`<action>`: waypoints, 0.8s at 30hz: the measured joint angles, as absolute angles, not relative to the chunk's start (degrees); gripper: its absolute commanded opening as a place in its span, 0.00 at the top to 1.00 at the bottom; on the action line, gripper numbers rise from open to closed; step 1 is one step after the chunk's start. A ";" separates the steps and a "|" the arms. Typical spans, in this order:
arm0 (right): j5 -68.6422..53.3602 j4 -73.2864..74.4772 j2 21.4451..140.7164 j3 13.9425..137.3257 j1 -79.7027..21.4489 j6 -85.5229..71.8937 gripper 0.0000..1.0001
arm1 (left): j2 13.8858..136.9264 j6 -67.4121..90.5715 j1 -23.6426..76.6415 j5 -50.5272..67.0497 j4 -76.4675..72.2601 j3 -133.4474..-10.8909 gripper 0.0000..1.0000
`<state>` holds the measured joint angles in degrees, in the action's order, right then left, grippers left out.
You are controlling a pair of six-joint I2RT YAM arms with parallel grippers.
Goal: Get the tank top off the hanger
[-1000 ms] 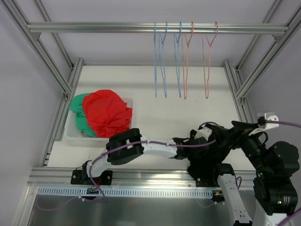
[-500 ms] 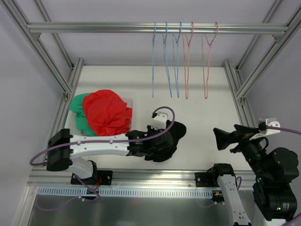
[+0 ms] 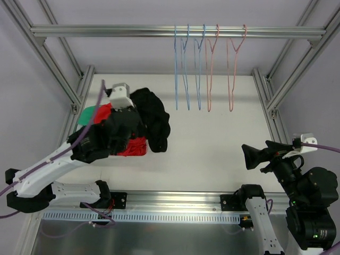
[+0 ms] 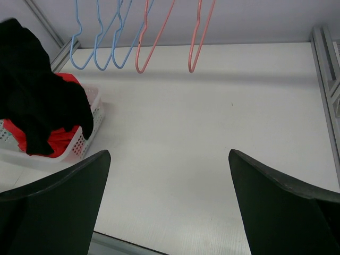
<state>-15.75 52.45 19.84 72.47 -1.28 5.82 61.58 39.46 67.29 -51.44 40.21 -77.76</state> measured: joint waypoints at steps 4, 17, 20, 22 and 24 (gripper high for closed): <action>-15.97 52.36 19.90 72.47 -1.30 5.72 0.01 | 59.11 35.51 58.46 -52.03 41.25 -83.68 1.00; -17.78 51.92 21.47 72.53 -1.32 4.93 0.01 | 57.06 41.32 25.06 -37.93 45.80 -67.26 1.00; -18.94 50.74 21.50 71.40 -1.32 4.47 0.00 | 58.24 44.71 21.12 -35.40 45.74 -60.18 1.00; -20.03 49.54 21.52 69.52 -1.34 4.10 0.01 | 60.58 46.06 18.87 -33.63 44.77 -57.25 1.00; -21.21 48.77 21.52 66.85 -1.34 3.66 0.01 | 64.31 47.35 16.97 -31.46 42.54 -54.57 1.00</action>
<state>-21.21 48.77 21.52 66.85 -1.34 3.66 64.31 47.35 16.97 -31.46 42.54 -54.57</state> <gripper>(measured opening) 0.993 0.088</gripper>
